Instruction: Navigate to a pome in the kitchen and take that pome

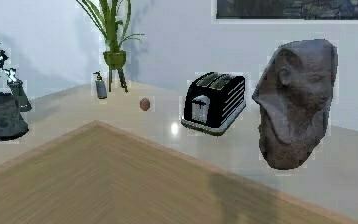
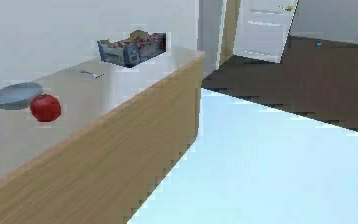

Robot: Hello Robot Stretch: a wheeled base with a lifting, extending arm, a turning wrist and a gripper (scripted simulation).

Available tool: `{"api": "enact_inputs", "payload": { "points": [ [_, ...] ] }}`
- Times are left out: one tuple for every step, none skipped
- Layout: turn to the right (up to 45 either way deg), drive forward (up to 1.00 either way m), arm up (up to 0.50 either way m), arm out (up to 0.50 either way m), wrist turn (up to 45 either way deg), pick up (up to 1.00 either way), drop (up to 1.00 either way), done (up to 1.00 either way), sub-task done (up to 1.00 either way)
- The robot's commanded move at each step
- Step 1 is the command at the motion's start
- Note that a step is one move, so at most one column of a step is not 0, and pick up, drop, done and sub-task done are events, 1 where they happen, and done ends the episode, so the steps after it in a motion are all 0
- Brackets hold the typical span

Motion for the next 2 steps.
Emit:
{"api": "enact_inputs", "payload": {
  "points": [
    [-30.0,0.0,0.0,0.0,0.0,0.0,0.0,0.0,0.0],
    [0.0,0.0,0.5,0.0,0.0,0.0,0.0,0.0,0.0]
  ]
}}
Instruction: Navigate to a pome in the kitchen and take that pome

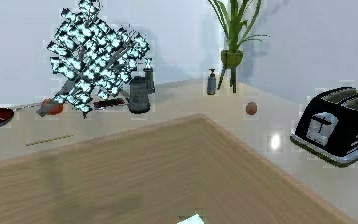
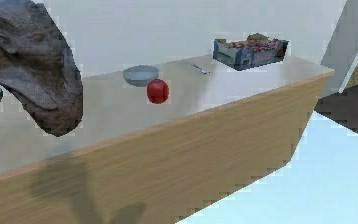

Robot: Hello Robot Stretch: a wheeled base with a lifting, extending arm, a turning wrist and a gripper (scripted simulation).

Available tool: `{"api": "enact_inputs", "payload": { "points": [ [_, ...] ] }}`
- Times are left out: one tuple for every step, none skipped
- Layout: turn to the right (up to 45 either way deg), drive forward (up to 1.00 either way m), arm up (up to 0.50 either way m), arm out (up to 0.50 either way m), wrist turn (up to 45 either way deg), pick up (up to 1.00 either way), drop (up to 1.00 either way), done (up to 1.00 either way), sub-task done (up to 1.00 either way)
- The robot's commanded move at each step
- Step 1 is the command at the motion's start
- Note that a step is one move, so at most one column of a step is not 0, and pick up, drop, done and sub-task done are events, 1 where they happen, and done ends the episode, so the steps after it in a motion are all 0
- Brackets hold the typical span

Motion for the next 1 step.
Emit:
{"api": "enact_inputs", "payload": {
  "points": [
    [0.0,0.0,0.38,0.0,0.0,0.0,0.0,0.0,0.0]
  ]
}}
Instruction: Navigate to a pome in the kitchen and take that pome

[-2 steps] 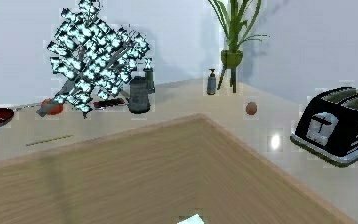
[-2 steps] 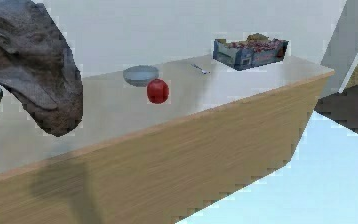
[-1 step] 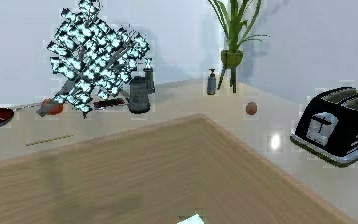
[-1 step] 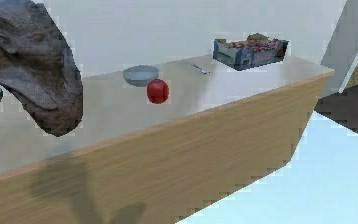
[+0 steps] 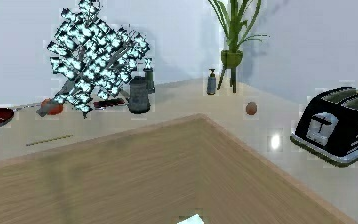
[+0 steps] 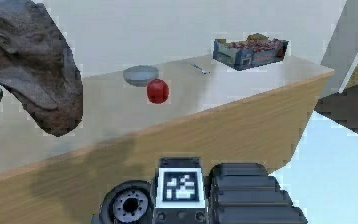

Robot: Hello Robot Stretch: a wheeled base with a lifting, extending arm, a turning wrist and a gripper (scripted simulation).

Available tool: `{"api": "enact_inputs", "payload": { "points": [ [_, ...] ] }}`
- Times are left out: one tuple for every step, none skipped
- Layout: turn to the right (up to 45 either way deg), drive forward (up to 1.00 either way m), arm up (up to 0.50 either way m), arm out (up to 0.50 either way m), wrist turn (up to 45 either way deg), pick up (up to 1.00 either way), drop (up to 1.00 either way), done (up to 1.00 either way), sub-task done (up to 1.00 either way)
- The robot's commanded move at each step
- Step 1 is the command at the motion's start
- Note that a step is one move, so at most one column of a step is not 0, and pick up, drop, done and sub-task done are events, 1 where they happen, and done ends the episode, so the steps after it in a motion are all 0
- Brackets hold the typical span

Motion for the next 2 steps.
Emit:
{"api": "enact_inputs", "payload": {
  "points": [
    [0.0,0.0,0.0,0.48,0.0,0.0,0.0,0.0,0.0],
    [0.0,0.0,0.0,0.0,45.0,0.0,0.0,0.0,0.0]
  ]
}}
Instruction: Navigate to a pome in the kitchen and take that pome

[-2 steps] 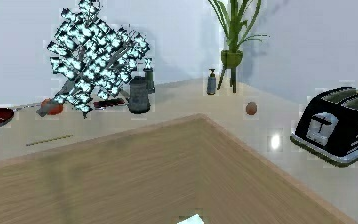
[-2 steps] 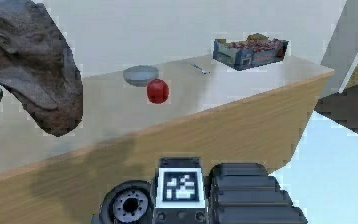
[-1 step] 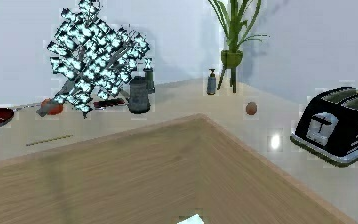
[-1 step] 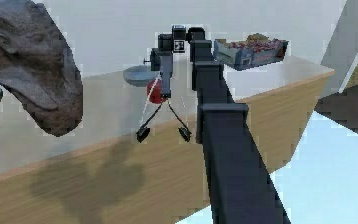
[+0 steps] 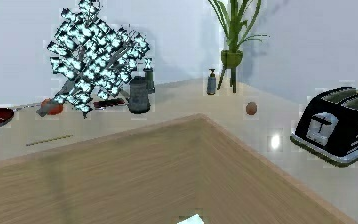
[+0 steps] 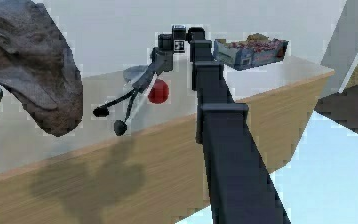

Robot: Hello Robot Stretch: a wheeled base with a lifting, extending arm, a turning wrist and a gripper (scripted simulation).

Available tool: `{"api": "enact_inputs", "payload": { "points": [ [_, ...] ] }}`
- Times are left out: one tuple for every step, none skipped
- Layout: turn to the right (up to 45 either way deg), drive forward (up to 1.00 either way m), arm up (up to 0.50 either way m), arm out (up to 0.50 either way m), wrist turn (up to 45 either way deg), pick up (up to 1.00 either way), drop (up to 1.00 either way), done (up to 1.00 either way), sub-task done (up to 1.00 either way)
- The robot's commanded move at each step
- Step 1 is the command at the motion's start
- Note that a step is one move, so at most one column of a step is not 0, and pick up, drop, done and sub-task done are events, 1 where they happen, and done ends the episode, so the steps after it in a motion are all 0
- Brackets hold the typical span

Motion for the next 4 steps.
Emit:
{"api": "enact_inputs", "payload": {
  "points": [
    [0.0,0.0,0.0,0.0,45.0,0.0,0.0,0.0,0.0],
    [0.0,0.0,0.0,0.0,45.0,0.0,0.0,0.0,0.0],
    [0.0,0.0,0.0,0.0,27.0,0.0,0.0,0.0,0.0],
    [0.0,0.0,-0.1,0.0,0.0,0.0,0.0,0.0,0.0]
  ]
}}
